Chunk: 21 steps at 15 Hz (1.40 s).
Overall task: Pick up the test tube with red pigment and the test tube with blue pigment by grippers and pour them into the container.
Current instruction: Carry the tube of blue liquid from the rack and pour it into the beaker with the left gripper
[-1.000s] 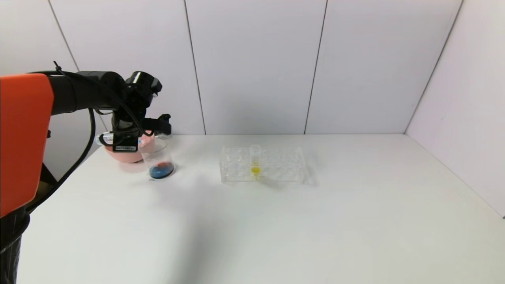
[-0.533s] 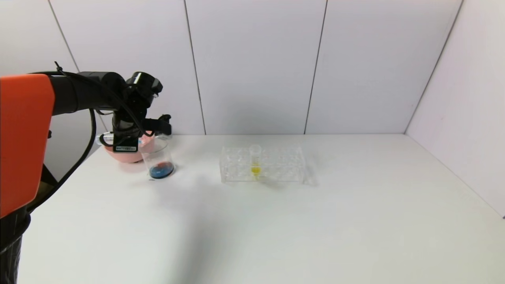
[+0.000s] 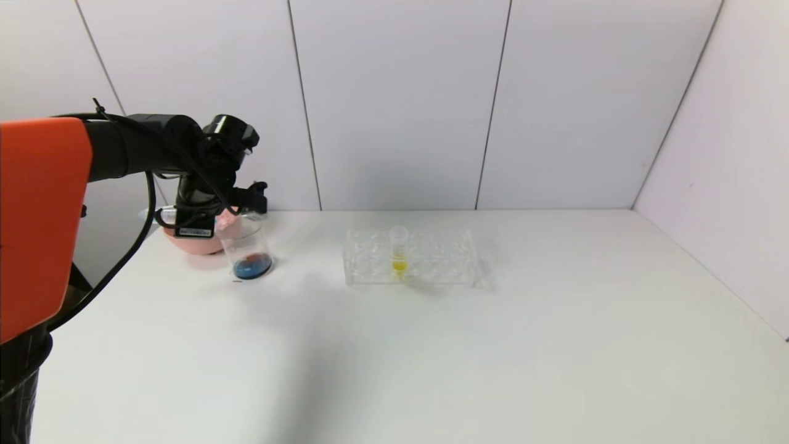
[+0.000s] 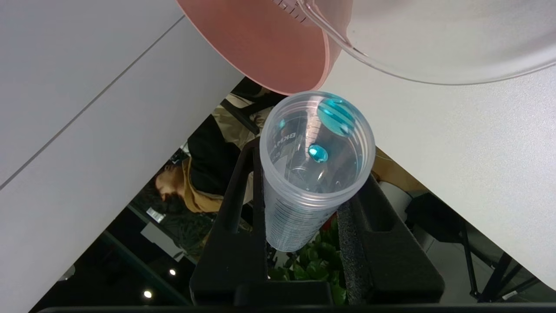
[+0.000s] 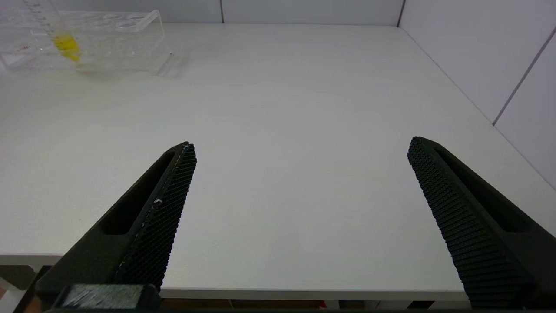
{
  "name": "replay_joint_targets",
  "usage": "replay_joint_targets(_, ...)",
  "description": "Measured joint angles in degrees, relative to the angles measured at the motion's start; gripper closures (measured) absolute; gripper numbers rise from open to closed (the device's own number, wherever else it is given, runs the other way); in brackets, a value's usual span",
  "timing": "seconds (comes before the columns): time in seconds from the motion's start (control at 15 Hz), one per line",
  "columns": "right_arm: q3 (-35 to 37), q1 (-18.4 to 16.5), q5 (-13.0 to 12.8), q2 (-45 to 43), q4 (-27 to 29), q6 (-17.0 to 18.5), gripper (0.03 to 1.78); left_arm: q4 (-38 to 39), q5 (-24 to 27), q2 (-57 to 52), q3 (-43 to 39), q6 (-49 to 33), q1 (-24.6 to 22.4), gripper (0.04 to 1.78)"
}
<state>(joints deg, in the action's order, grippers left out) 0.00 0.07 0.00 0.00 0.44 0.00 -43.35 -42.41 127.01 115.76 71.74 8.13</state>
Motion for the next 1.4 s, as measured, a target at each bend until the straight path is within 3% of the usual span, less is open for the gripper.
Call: replay_joint_targets(1.4, 0.0, 0.0, 0.0, 0.0, 0.0, 0.0, 0.04, 1.65, -5.81, 0.6, 0.0, 2.32, 2.01, 1.34)
